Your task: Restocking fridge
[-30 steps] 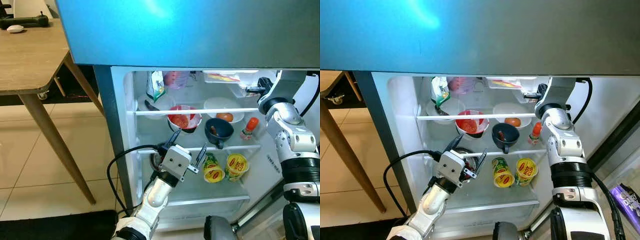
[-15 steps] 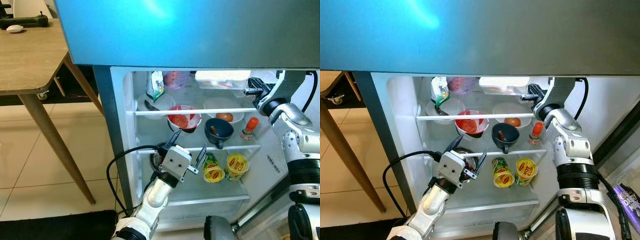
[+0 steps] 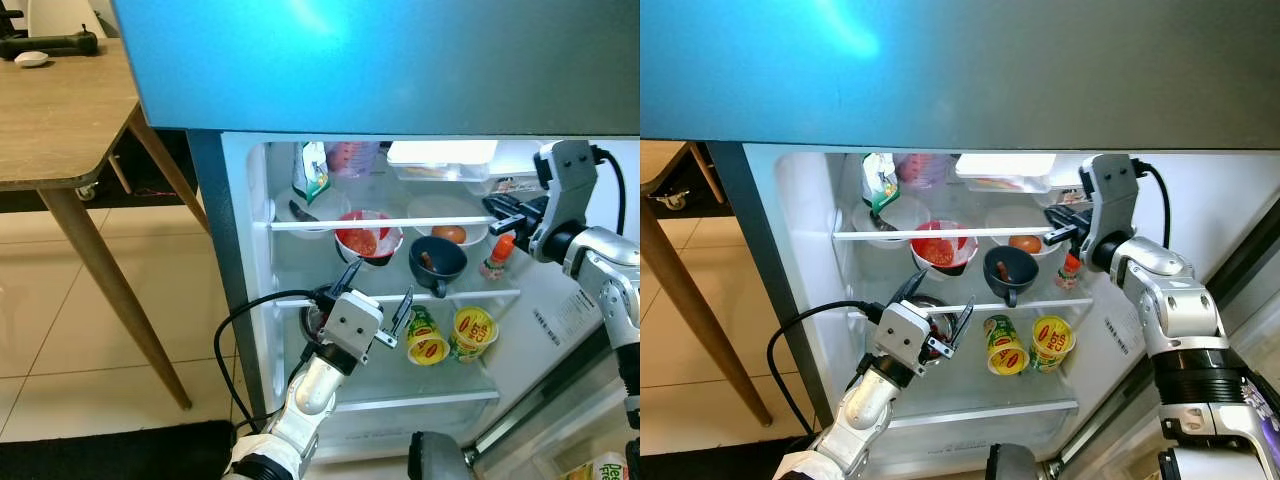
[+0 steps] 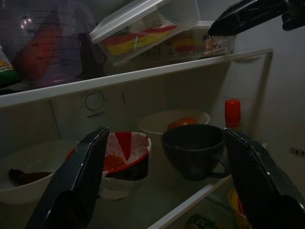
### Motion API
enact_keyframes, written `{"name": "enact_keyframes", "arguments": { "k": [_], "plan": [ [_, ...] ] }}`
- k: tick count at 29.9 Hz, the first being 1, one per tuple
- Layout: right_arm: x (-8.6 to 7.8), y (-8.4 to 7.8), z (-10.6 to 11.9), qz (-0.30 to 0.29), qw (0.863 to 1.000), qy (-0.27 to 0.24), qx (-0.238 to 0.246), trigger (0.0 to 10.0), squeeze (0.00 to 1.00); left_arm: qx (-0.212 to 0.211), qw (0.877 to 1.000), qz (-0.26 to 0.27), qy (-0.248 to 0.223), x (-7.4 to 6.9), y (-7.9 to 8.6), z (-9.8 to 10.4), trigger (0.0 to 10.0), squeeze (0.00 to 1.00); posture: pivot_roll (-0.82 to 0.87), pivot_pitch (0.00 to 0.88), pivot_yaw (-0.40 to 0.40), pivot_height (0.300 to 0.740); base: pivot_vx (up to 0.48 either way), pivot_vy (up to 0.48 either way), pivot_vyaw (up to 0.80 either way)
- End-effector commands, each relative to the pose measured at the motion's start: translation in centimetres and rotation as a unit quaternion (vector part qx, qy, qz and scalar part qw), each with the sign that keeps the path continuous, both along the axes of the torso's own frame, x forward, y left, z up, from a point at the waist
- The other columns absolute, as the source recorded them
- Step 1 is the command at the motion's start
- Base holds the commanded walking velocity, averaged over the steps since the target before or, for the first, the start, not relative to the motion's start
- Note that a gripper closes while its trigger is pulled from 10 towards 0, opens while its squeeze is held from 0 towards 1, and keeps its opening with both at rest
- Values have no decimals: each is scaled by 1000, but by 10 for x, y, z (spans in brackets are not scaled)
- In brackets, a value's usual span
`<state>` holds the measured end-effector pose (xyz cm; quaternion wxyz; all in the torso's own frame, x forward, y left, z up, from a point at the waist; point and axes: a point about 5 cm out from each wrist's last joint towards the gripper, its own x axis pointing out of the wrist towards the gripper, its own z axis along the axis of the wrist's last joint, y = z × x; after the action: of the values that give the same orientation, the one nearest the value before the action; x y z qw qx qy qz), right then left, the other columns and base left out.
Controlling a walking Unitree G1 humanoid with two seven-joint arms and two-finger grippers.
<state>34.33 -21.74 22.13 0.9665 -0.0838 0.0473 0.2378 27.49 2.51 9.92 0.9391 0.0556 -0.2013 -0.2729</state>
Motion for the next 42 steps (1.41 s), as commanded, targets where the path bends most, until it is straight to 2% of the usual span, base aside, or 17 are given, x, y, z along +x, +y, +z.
{"name": "enact_keyframes", "arguments": {
  "k": [1,2,3,5,8,13,16,21,28,34,35,37,39,42],
  "plan": [
    [-6,14,-3,48,999,11,9,10000,0,-2,1000,-9,10,-3,-7,-3,10000,0,-118,0,-66,550,0,0,0],
    [-8,24,-3,70,997,10,26,10000,0,-2,1000,-9,11,-3,-7,-3,10000,0,-118,0,-66,550,0,0,0],
    [-8,24,-3,70,997,10,26,10000,0,-2,1000,-9,11,-3,-7,-3,10000,0,-118,0,-66,550,0,0,0],
    [-6,42,-6,85,995,7,49,10000,0,-2,1000,-8,11,-3,-7,-3,10000,0,-119,0,-66,550,0,0,0],
    [-2,48,-8,79,995,6,58,10000,0,-2,1000,-8,11,-3,-7,-3,10000,0,-119,0,-66,550,0,0,0],
    [9,74,-21,52,995,7,88,10000,0,-3,1000,-7,10,-3,-6,-3,10000,0,-115,0,-65,550,0,0,0],
    [10,79,-23,51,995,6,85,10000,0,-3,1000,-6,10,-3,-6,-3,10000,0,-114,0,-63,550,0,0,0],
    [24,81,-25,-3,996,-16,87,10000,0,-4,1000,-5,9,-3,-6,-2,10000,0,-113,0,-66,550,0,0,0],
    [34,88,-19,-13,996,-45,72,10000,0,-5,1000,-6,8,-3,-7,-2,10000,0,-107,0,-69,550,0,0,0],
    [39,86,-15,-28,995,-60,70,10000,0,-5,1000,-6,8,-3,-7,-2,10000,0,-102,0,-71,550,0,0,0],
    [43,78,-9,-55,993,-75,76,10000,0,-5,1000,-6,8,-3,-8,-2,10000,0,-102,0,-71,550,0,0,0],
    [45,75,-8,-66,991,-81,78,10000,0,-5,1000,-6,8,-3,-8,-2,10000,0,-102,0,-71,550,0,0,0],
    [48,63,-4,-105,987,-94,74,10000,0,-5,1000,-6,8,-4,-8,-2,10000,0,-102,0,-71,550,0,0,0],
    [52,33,2,-195,971,-116,77,10000,0,-4,1000,-7,8,-4,-8,-2,10000,0,-98,0,-74,550,0,0,0]
  ]
}}
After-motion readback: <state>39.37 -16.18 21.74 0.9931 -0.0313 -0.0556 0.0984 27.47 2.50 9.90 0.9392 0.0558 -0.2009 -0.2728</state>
